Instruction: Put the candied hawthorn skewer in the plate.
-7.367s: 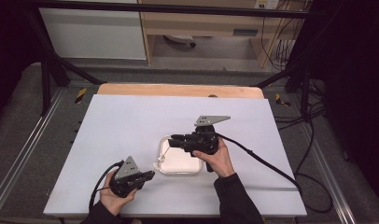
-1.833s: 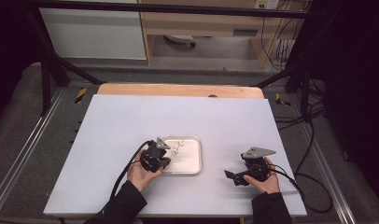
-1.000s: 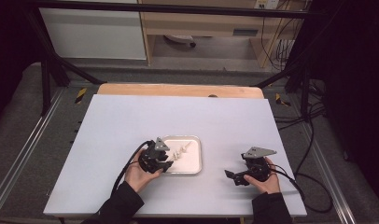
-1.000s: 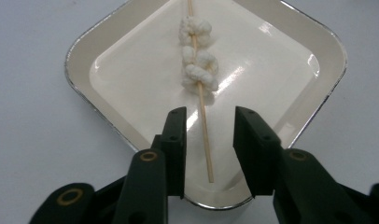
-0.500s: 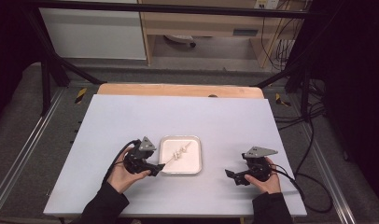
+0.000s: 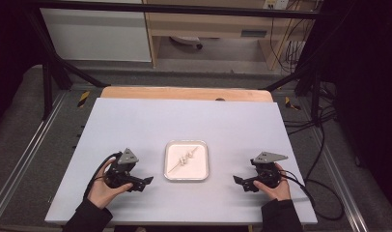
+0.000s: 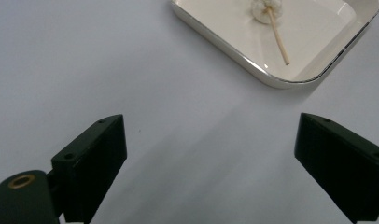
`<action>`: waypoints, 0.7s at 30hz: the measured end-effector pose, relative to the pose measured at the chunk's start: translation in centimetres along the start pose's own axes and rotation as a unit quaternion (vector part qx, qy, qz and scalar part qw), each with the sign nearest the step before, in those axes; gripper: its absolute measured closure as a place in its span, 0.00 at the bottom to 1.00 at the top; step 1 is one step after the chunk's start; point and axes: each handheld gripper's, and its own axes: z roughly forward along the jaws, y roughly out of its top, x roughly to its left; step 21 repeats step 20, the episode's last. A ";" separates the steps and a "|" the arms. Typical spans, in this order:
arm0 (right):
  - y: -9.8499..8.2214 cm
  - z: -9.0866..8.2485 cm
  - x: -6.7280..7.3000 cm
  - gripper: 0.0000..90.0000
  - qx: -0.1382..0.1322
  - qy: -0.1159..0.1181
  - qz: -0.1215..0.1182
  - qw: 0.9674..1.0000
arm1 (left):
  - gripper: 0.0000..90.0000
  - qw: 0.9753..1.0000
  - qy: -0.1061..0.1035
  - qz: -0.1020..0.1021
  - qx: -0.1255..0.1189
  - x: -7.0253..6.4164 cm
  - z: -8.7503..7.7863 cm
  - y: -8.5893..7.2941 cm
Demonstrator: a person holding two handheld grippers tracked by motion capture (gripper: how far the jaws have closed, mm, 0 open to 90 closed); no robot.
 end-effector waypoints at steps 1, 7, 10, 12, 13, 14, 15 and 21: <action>0.0 0.0 0.0 0.01 0.001 0.000 0.001 1.000 | 0.10 1.000 0.000 -0.004 -0.004 0.2 -0.1 -0.3; -0.2 0.0 0.1 0.01 0.001 0.000 0.005 1.000 | 0.10 1.000 0.004 -0.018 -0.023 1.0 -0.7 -2.4; -0.2 0.0 0.2 0.01 0.005 0.003 0.006 1.000 | 0.10 0.999 0.007 -0.022 -0.022 1.3 -0.8 -3.2; -0.3 0.1 0.2 0.01 0.004 0.001 0.004 1.000 | 0.10 0.999 0.007 -0.024 -0.026 1.4 -0.9 -3.5; -0.3 0.1 0.2 0.01 0.005 0.002 0.006 1.000 | 0.10 0.999 0.007 -0.022 -0.027 1.4 -1.0 -3.5; -0.3 0.1 0.2 0.01 0.006 0.001 0.004 1.000 | 0.10 0.999 0.005 -0.022 -0.028 1.4 -1.0 -3.6; -0.4 0.0 0.3 0.01 0.007 0.002 0.005 1.000 | 0.09 0.999 0.005 -0.020 -0.029 1.4 -1.1 -3.7; -0.5 -0.1 0.2 0.01 0.005 0.003 0.007 1.000 | 0.10 0.999 0.002 -0.022 -0.029 1.5 -1.0 -3.7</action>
